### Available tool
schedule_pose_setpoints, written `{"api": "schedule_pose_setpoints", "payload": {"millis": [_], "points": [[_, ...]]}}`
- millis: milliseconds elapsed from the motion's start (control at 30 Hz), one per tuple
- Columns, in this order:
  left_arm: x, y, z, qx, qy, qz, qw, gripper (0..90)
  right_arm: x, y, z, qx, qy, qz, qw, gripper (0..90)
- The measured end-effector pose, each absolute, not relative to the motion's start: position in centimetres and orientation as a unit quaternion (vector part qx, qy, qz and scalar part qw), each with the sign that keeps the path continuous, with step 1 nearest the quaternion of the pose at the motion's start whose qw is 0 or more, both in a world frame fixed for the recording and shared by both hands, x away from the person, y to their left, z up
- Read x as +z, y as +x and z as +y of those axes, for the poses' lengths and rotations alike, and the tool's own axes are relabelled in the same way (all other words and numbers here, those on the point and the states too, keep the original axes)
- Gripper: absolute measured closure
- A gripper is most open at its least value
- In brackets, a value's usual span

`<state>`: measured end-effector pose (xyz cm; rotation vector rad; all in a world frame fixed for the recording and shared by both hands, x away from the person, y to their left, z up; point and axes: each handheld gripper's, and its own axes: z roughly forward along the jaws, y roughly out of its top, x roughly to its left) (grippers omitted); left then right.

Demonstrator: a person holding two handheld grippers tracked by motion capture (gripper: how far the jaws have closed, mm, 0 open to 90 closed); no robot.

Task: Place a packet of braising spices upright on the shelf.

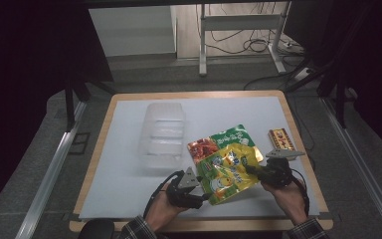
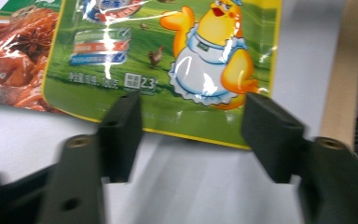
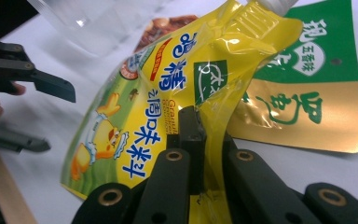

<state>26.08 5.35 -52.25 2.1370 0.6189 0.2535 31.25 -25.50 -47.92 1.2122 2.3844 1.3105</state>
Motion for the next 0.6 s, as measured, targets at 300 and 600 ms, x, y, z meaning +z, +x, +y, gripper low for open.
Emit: {"api": "schedule_pose_setpoints", "payload": {"millis": [300,600], "points": [[-52.1,24.9,6.5,0.117,0.858,0.251,0.433,11.7,-47.1,31.2,-25.7,0.462,0.41,0.785,0.054,88.8],[-51.5,24.1,8.5,0.128,0.84,0.27,0.453,5.4,-45.0,31.4,-25.4,0.482,0.4,0.778,0.045,89.1]]}}
